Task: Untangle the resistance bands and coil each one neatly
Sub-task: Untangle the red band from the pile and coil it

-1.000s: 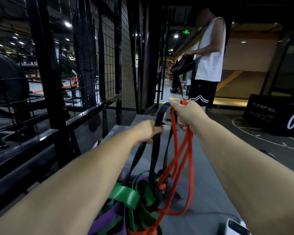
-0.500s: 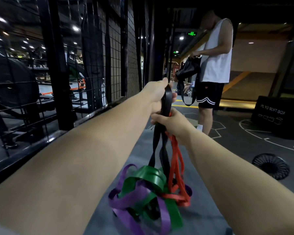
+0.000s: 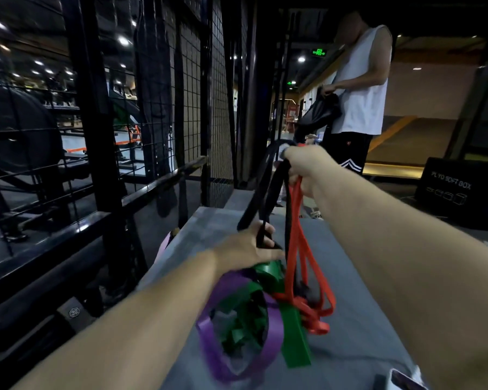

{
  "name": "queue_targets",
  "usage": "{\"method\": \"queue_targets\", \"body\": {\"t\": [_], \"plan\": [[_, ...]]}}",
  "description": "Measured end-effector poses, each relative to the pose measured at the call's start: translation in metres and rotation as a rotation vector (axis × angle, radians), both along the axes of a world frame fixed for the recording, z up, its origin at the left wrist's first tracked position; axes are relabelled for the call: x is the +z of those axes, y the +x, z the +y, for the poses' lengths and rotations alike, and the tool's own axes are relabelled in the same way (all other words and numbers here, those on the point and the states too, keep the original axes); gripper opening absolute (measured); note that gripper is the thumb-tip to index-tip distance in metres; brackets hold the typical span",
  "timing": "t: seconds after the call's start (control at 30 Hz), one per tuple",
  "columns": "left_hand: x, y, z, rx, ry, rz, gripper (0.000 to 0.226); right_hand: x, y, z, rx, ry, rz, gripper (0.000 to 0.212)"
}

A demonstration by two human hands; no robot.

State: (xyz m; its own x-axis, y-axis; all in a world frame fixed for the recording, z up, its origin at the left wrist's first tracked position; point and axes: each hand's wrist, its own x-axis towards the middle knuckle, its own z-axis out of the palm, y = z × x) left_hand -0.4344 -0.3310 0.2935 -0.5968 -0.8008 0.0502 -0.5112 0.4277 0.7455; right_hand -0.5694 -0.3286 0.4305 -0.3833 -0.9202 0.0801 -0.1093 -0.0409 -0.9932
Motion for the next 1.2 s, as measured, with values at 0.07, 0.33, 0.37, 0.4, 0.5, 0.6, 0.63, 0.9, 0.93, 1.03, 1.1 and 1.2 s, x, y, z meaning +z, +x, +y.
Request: {"method": "queue_targets", "body": {"t": [0.07,0.33,0.37,0.4,0.5,0.6,0.63,0.9,0.93,1.03,1.1,1.2], "plan": [[-0.014,0.009,-0.001,0.034,-0.075,0.044,0.049,0.015,0.000,-0.004,-0.007,-0.011,-0.077,0.016],[0.012,0.041,-0.026,0.033,-0.153,-0.129,0.040,0.044,-0.026,-0.012,-0.083,-0.104,-0.175,0.024],[0.011,0.046,-0.030,0.011,-0.147,-0.112,0.043,0.043,-0.028,-0.012,-0.104,-0.116,-0.132,0.025],[0.009,0.051,-0.032,-0.001,-0.155,-0.126,0.048,0.041,-0.029,-0.010,-0.125,-0.114,-0.088,0.024],[0.003,0.058,-0.031,0.030,-0.191,-0.313,0.052,0.023,-0.029,-0.004,-0.161,-0.023,0.093,0.010],[-0.006,0.058,-0.026,0.080,-0.315,-0.641,0.055,-0.007,-0.031,0.000,-0.067,0.154,0.243,0.047],[-0.011,0.058,-0.023,0.076,-0.369,-0.738,0.055,-0.020,-0.031,0.003,-0.014,0.220,0.277,0.057],[-0.051,0.070,-0.029,0.174,-0.342,-0.654,0.029,-0.102,-0.024,0.022,0.116,0.422,0.278,0.040],[-0.053,0.070,-0.030,0.206,-0.346,-0.671,0.028,-0.107,-0.024,0.023,0.102,0.406,0.298,0.041],[-0.058,0.066,-0.030,0.330,-0.263,-0.818,0.031,-0.111,-0.029,0.018,-0.016,0.335,0.424,0.041],[-0.062,0.060,-0.029,0.410,-0.191,-0.848,0.042,-0.101,-0.037,0.013,-0.107,0.232,0.413,0.022],[-0.058,0.039,-0.022,0.309,-0.152,-0.491,0.066,-0.069,-0.042,0.013,-0.164,0.038,0.315,0.004]]}}
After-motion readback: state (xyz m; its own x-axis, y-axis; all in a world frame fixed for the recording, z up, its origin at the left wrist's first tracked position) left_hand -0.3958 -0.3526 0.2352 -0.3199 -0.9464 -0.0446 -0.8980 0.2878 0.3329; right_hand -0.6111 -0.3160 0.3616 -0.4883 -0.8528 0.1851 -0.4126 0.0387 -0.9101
